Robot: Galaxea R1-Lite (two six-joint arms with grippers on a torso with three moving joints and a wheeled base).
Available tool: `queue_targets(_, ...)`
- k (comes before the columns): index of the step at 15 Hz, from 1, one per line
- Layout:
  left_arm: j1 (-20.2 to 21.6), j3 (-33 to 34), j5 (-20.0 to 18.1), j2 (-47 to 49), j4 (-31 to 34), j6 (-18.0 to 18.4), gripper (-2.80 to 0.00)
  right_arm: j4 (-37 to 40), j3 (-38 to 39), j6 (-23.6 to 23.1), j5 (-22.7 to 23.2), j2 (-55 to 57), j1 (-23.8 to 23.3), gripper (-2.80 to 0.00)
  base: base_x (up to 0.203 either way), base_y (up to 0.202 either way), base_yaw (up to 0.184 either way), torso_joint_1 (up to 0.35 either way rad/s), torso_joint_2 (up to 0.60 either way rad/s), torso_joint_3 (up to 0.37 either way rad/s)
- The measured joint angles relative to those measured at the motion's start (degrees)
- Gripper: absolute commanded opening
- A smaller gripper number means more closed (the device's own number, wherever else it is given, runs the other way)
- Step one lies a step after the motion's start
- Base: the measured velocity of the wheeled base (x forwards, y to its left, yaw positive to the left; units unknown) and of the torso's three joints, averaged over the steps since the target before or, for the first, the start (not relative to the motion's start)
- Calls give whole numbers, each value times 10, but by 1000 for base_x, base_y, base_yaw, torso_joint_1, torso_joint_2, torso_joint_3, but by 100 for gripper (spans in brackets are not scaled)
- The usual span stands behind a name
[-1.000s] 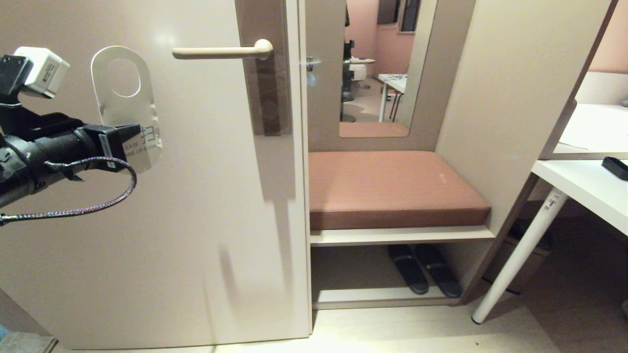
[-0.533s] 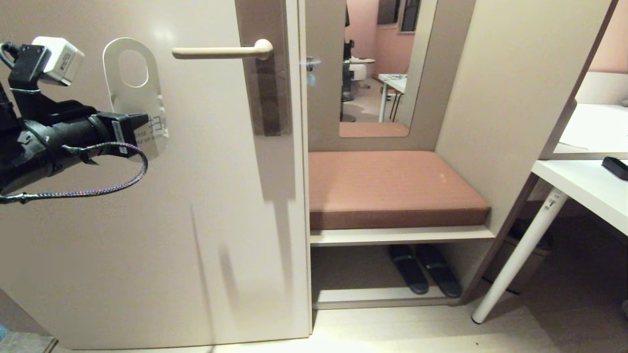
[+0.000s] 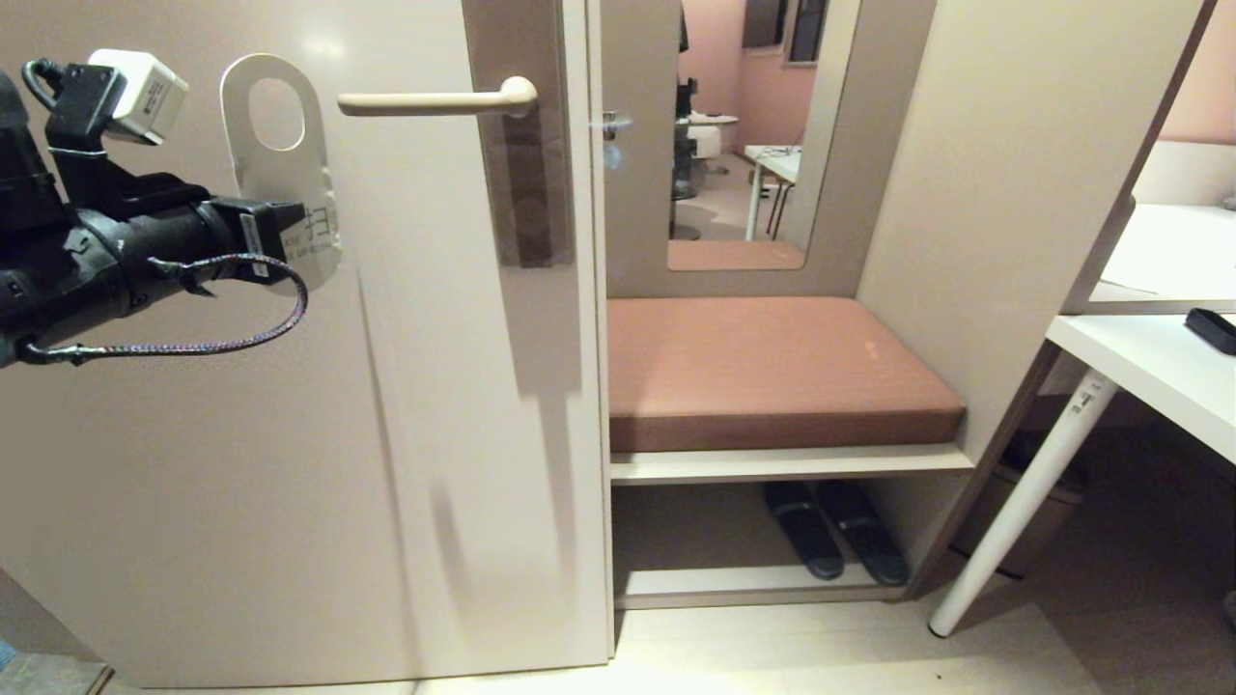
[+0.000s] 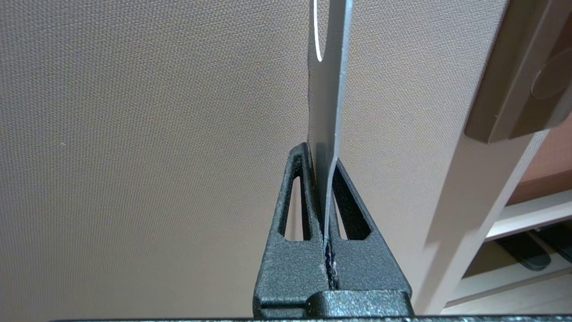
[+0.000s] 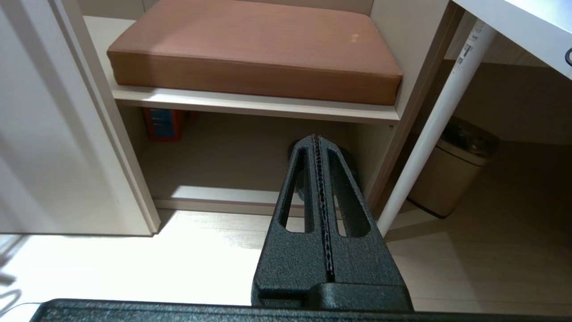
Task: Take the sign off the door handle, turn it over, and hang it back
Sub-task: Hang the sign back with the other side facing out
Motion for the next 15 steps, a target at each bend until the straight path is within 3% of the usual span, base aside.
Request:
queue_targets(4,-19,-7,41,6,-1,0,-280,0,0,0,0,0,0,-280,0,0,0,0,0,0)
queue_targets(10,-41,-7,43,11,-8,-8,-280,0,0,0,0,0,0,-280,0,0,0,0,0,0)
queue_targets(15,-47,0,44,28,-73,-6,-280,0,0,0,0,0,0,-280,0,0,0,0,0,0)
